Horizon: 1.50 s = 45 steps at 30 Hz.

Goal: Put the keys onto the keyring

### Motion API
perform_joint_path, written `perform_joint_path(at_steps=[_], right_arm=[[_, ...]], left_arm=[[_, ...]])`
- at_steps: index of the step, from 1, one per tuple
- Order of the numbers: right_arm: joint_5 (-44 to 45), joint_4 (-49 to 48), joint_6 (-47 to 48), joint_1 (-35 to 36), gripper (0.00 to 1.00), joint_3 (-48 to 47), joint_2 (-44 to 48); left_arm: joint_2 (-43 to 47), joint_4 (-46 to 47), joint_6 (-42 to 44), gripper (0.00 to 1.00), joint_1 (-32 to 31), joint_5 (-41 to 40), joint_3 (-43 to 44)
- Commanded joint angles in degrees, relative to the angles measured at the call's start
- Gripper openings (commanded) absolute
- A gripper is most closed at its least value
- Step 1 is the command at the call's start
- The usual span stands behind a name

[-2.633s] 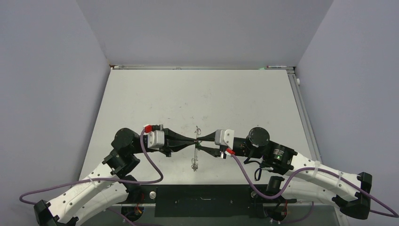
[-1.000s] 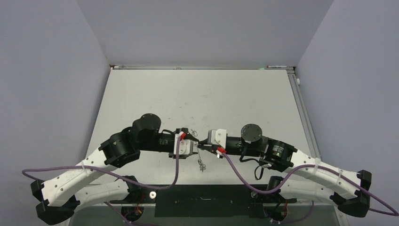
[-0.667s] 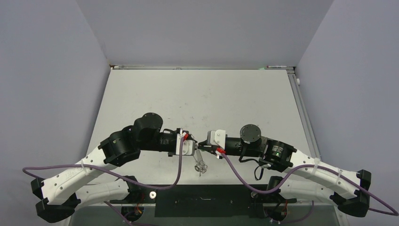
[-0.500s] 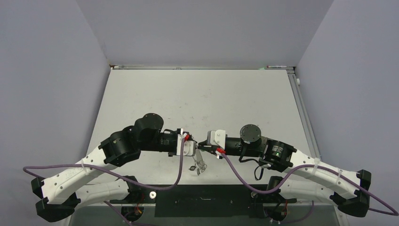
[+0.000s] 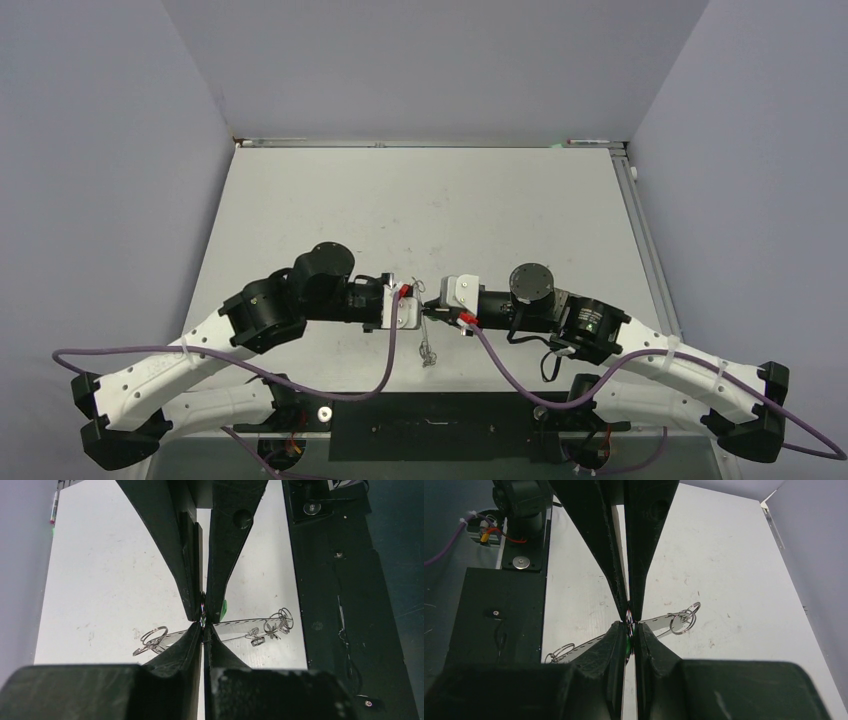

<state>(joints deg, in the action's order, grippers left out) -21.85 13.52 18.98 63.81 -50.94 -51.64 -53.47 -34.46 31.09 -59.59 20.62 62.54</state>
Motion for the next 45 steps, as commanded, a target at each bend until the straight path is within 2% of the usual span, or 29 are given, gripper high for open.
perform_joint_path(at_steps=[1, 5, 8, 13, 17, 22, 25, 34, 39, 45], right_arm=[[-2.6, -6.3, -0.2, 0.4, 0.05, -0.6, 1.4], [-1.1, -7.0, -0.6, 0.4, 0.05, 0.0, 2.3], [0.5, -8.7, -1.1, 0.4, 0.05, 1.2, 3.6], [0.7, -9.9, -1.5, 0.3, 0.21, 2.1, 3.9], [0.6, -10.7, -1.5, 0.3, 0.24, 1.9, 3.1], [0.2, -10.7, -1.5, 0.3, 0.24, 2.1, 2.3], [0.2, -10.7, -1.5, 0.3, 0.19, 1.8, 1.8], [0.8, -10.6, -1.4, 0.3, 0.18, 2.1, 1.4], [1.1, -10.5, -1.4, 0.2, 0.06, 2.2, 1.5], [1.4, -11.3, -1.8, 0.3, 0.05, 3.0, 1.9]], left_arm=[[-0.2, 6.3, 0.1, 0.0, -0.2, -0.4, -1.5], [3.1, 10.0, -0.5, 0.0, 0.0, -0.4, -4.7], [7.0, 15.7, -3.0, 0.0, 2.4, 2.2, -8.5], [9.5, 21.4, -7.0, 0.0, 6.4, 8.4, -10.9], [9.7, 22.6, -8.1, 0.0, 7.2, 10.0, -11.4], [10.8, 23.6, -9.0, 0.0, 7.9, 10.8, -12.4], [11.2, 23.9, -9.1, 0.0, 8.0, 10.9, -12.5], [12.9, 25.3, -10.1, 0.0, 8.8, 12.1, -13.3], [13.6, 26.2, -10.8, 0.0, 9.5, 12.6, -13.8], [14.3, 28.0, -12.5, 0.0, 10.6, 14.4, -14.2]])
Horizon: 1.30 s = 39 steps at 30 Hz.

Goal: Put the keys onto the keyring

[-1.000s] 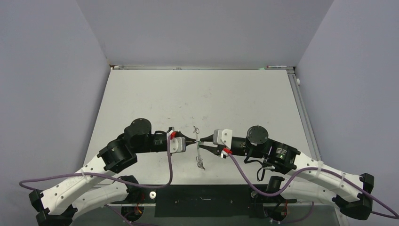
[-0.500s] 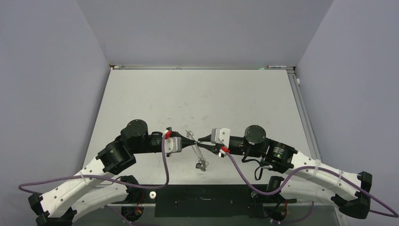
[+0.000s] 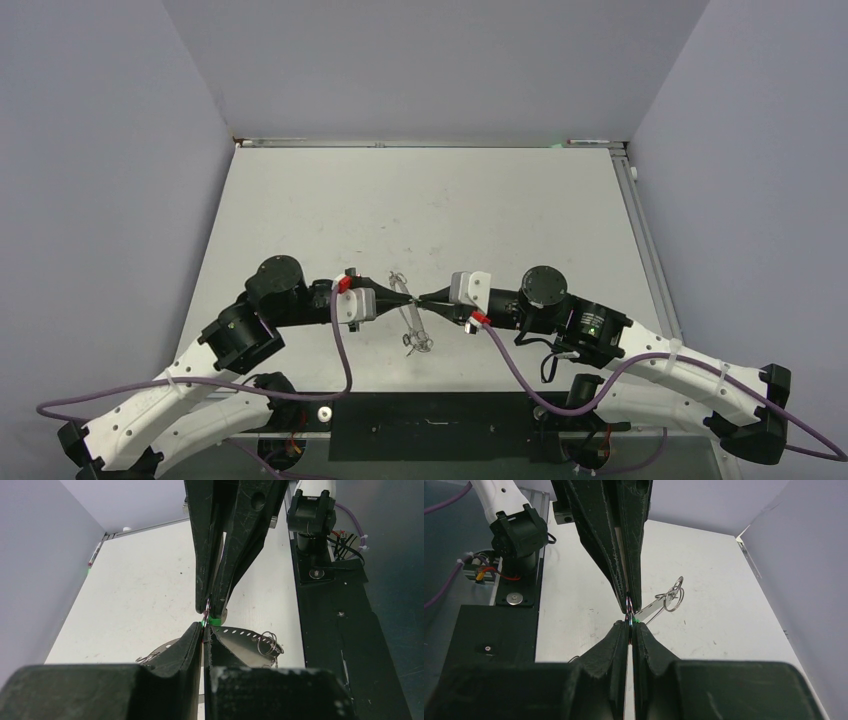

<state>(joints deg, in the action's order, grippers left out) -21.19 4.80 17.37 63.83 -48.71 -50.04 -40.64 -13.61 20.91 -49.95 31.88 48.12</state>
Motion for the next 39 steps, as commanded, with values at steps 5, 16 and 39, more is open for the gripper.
perform_joint_path(at_steps=[5, 16, 39], right_arm=[[0.8, -2.7, -0.2, 0.2, 0.05, 0.8, 0.1], [1.9, -3.6, -0.7, 0.2, 0.05, 2.2, 1.7], [-0.3, -4.3, 0.2, 0.2, 0.18, -0.3, -1.3]], left_arm=[[2.0, 8.5, -3.4, 0.0, 1.5, 4.2, -0.1], [2.6, 10.3, -4.7, 0.0, 2.4, 5.2, -0.9], [1.6, 11.2, -5.4, 0.0, 2.8, 7.5, -1.4]])
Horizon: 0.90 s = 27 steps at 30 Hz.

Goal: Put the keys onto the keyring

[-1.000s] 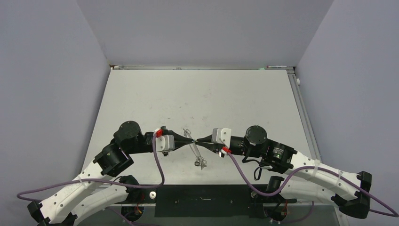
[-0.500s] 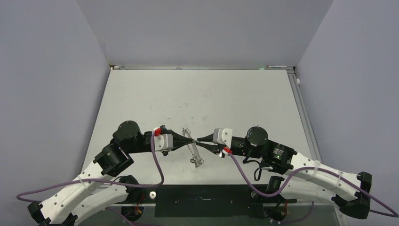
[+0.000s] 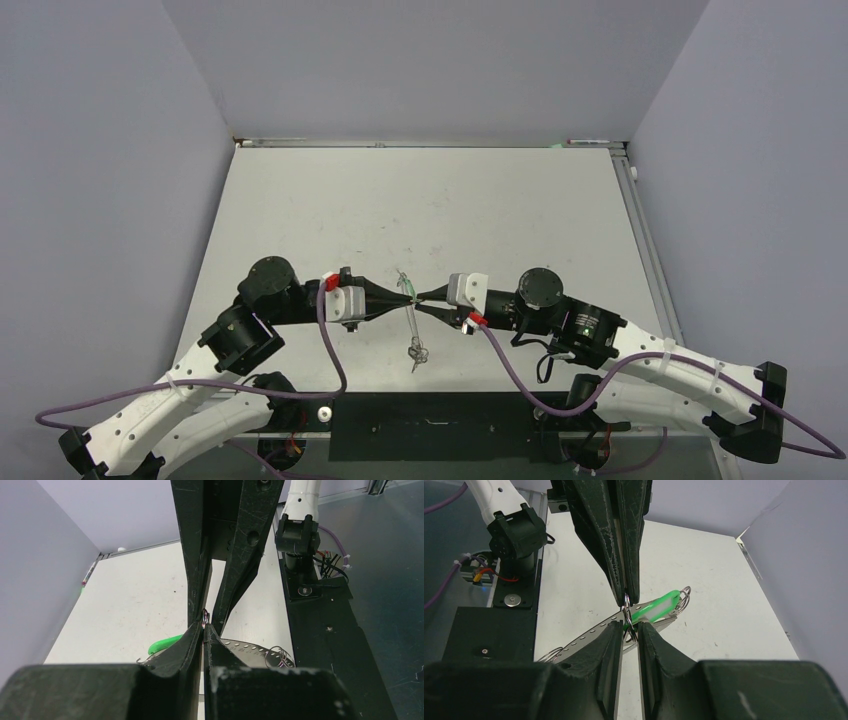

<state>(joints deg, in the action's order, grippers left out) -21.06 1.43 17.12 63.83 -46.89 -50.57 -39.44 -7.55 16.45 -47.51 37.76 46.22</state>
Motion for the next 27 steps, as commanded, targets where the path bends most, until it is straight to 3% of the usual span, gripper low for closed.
perform_joint_path(at_steps=[1, 17, 22, 27], right_arm=[[-0.6, -0.9, 0.5, 0.1, 0.18, -2.2, -0.8], [-2.2, -2.8, 0.3, 0.2, 0.19, -3.2, -1.4], [-2.4, -2.8, 0.4, 0.2, 0.05, -2.9, -1.6], [-2.7, -3.2, 0.6, 0.2, 0.05, -2.2, -1.0]], left_arm=[[0.4, 5.2, -0.9, 0.0, 0.3, 1.7, 0.5], [-0.3, 5.2, -0.8, 0.0, 0.3, 0.9, 0.1], [-0.2, 5.3, -0.8, 0.0, 0.3, 0.8, 0.0], [0.0, 4.8, -0.3, 0.0, 0.3, 0.0, -0.1]])
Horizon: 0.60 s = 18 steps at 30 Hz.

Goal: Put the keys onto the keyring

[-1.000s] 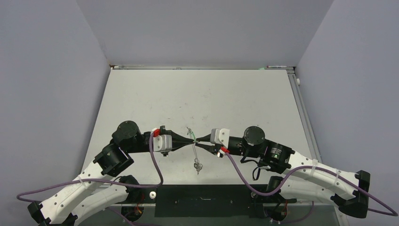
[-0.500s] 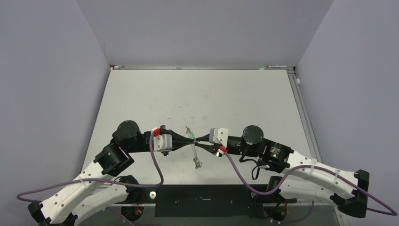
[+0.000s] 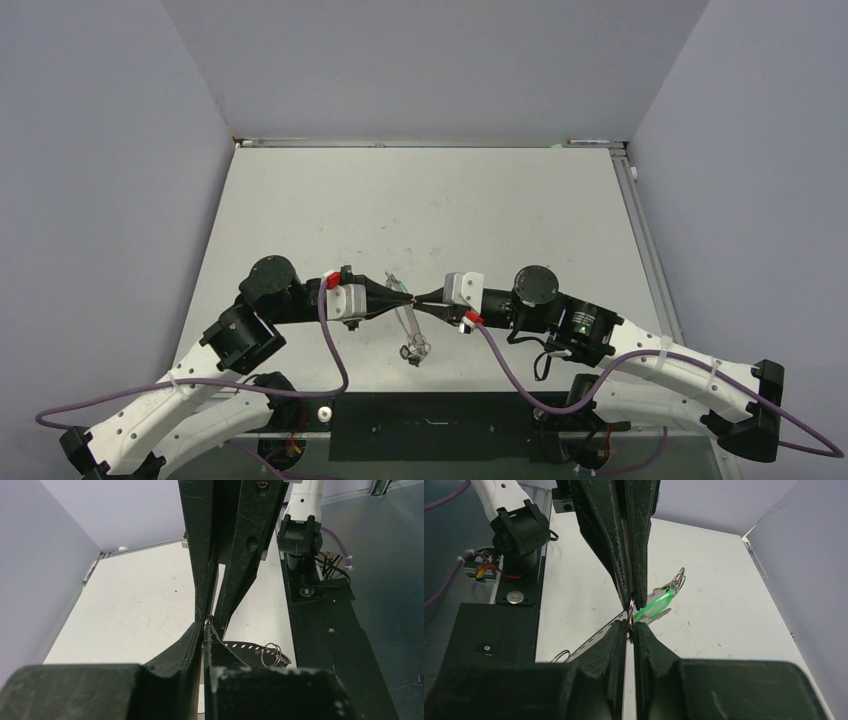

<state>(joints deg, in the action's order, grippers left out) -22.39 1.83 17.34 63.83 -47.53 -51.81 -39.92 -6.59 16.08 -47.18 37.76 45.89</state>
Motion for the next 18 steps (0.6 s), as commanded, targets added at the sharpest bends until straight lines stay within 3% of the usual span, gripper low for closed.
perform_joint_path(at_steps=[1, 3, 7, 10, 18], right_arm=[[-1.0, -3.8, 0.4, 0.1, 0.05, -1.4, 0.4], [0.0, -3.0, 0.4, 0.1, 0.05, -1.7, 0.6], [1.3, 1.4, 0.8, 0.2, 0.05, -3.7, 0.2], [2.9, 4.5, 1.0, 0.2, 0.05, -5.2, -0.4], [4.6, 8.1, 0.7, 0.3, 0.05, -6.3, -0.6]], left_arm=[[0.6, 3.6, 0.4, 0.0, 0.0, -0.3, 0.2], [0.8, 3.1, 1.7, 0.01, 0.0, -1.3, -0.1], [1.3, 1.0, 4.1, 0.37, -0.2, -2.1, -0.4], [1.8, -3.0, 6.1, 0.52, -0.3, -3.2, 1.4], [-0.4, -16.6, 11.2, 0.56, -2.4, -6.6, 9.4]])
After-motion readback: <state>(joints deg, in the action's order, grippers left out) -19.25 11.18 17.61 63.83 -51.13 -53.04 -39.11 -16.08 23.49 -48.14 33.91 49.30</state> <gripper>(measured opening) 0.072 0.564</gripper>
